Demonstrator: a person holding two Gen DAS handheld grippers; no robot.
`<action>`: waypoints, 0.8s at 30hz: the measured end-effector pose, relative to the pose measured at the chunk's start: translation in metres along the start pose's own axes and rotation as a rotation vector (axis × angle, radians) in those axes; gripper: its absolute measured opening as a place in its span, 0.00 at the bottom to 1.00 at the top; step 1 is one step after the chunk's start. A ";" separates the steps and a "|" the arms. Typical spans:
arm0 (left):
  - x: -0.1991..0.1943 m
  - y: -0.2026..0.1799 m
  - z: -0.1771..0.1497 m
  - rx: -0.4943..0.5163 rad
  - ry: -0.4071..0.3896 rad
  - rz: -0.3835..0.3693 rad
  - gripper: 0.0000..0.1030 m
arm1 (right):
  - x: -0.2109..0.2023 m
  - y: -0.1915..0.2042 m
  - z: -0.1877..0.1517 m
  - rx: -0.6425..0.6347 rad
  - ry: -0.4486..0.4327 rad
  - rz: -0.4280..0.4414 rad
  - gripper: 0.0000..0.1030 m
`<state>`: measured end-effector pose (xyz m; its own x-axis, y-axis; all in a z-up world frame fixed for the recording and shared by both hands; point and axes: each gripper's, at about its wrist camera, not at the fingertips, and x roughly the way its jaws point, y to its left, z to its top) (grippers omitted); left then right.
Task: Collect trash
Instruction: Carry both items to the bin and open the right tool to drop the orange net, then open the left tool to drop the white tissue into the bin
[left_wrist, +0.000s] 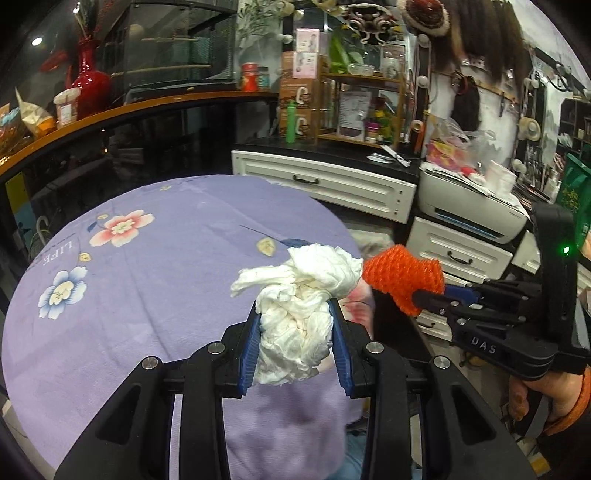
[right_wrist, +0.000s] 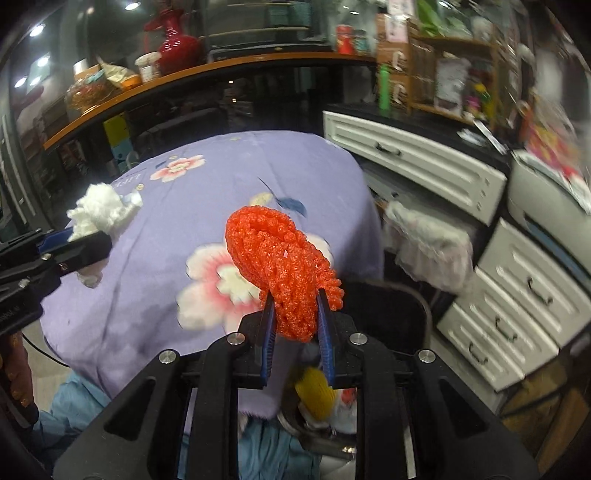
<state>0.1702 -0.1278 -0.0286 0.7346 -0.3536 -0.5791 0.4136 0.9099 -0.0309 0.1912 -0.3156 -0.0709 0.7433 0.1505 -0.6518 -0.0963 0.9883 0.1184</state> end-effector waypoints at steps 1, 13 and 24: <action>0.000 -0.005 -0.002 0.002 0.001 -0.008 0.34 | -0.001 -0.006 -0.008 0.014 0.007 -0.008 0.21; 0.018 -0.058 -0.022 0.046 0.055 -0.087 0.34 | 0.047 -0.062 -0.069 0.149 0.137 -0.073 0.21; 0.044 -0.079 -0.038 0.064 0.140 -0.135 0.34 | 0.086 -0.084 -0.094 0.253 0.189 -0.094 0.60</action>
<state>0.1489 -0.2071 -0.0828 0.5899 -0.4334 -0.6813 0.5395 0.8393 -0.0668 0.2011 -0.3835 -0.2074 0.6030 0.0846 -0.7933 0.1515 0.9641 0.2179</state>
